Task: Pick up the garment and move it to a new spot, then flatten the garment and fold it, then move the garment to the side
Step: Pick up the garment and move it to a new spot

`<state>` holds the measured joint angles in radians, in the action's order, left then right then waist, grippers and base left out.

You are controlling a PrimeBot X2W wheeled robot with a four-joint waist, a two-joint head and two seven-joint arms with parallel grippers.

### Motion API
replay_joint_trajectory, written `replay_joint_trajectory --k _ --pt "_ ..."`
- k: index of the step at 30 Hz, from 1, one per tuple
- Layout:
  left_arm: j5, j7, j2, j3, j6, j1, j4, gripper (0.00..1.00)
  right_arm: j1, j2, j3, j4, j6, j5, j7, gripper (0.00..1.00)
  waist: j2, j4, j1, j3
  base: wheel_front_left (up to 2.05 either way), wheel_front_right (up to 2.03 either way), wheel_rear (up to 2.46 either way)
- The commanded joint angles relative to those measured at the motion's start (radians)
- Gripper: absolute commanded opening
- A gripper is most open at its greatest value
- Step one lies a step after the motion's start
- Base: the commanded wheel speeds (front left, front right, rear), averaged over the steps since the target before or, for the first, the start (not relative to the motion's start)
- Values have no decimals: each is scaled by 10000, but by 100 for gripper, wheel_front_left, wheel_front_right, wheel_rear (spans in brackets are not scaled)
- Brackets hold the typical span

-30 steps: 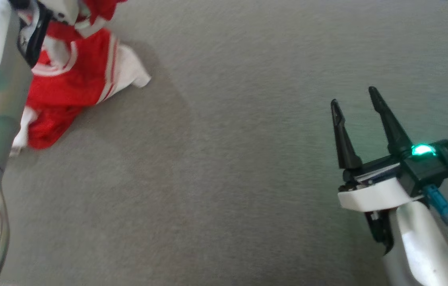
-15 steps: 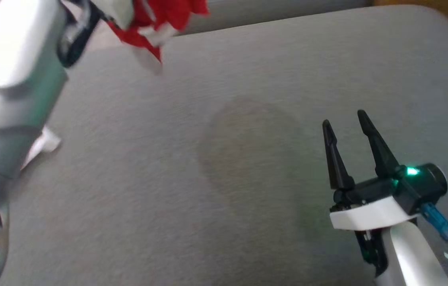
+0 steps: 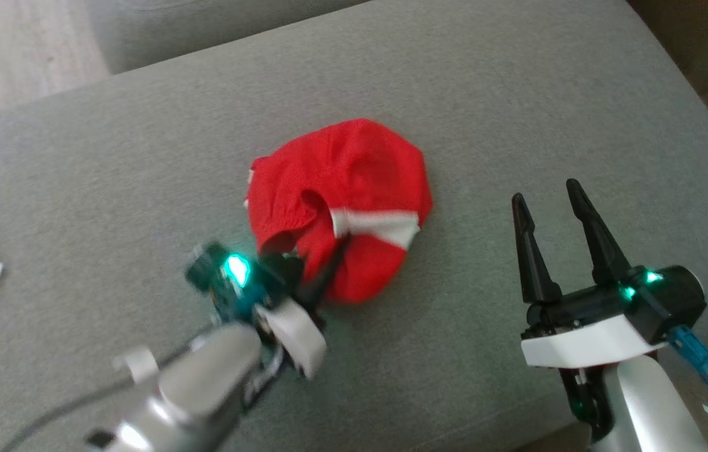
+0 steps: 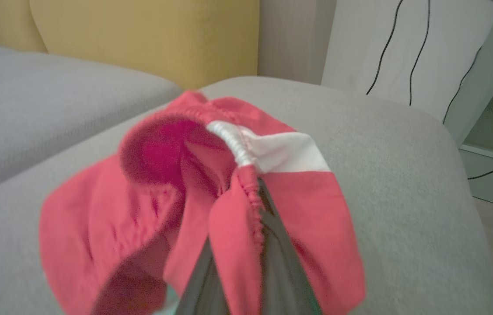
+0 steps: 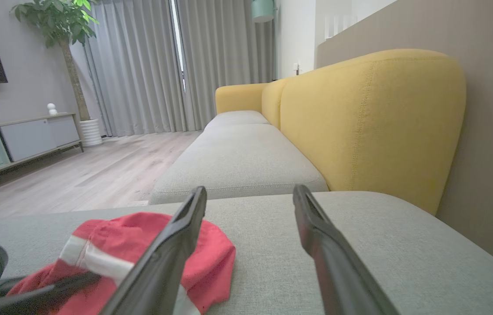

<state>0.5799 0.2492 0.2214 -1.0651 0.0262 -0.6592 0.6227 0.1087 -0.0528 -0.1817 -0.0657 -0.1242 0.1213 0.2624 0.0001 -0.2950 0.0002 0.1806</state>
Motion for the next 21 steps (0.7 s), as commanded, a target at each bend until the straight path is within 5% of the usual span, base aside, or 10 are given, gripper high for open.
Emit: replay_joint_trajectory --k 1,5,12,21 --pt "-146 117 -21 536 -184 -192 -256 100 23 25 -149 259 -65 -63 -6 100 -1 217 -2 -109 0 0 0" --pt "-546 122 -519 1312 -641 1080 -843 100 -250 25 -28 38 -65 -270 -6 100 -1 747 -2 -584 0 0 0" --pt "-1433 124 -841 3673 -2109 3628 -2850 100 -917 25 222 -294 -65 -410 -6 100 -1 2069 -2 -1610 0 0 0" --pt "-2546 125 -1033 5837 -2439 5727 -5039 100 -1704 26 645 -562 -65 -636 -6 100 -1 3496 -2 -2314 0 0 0"
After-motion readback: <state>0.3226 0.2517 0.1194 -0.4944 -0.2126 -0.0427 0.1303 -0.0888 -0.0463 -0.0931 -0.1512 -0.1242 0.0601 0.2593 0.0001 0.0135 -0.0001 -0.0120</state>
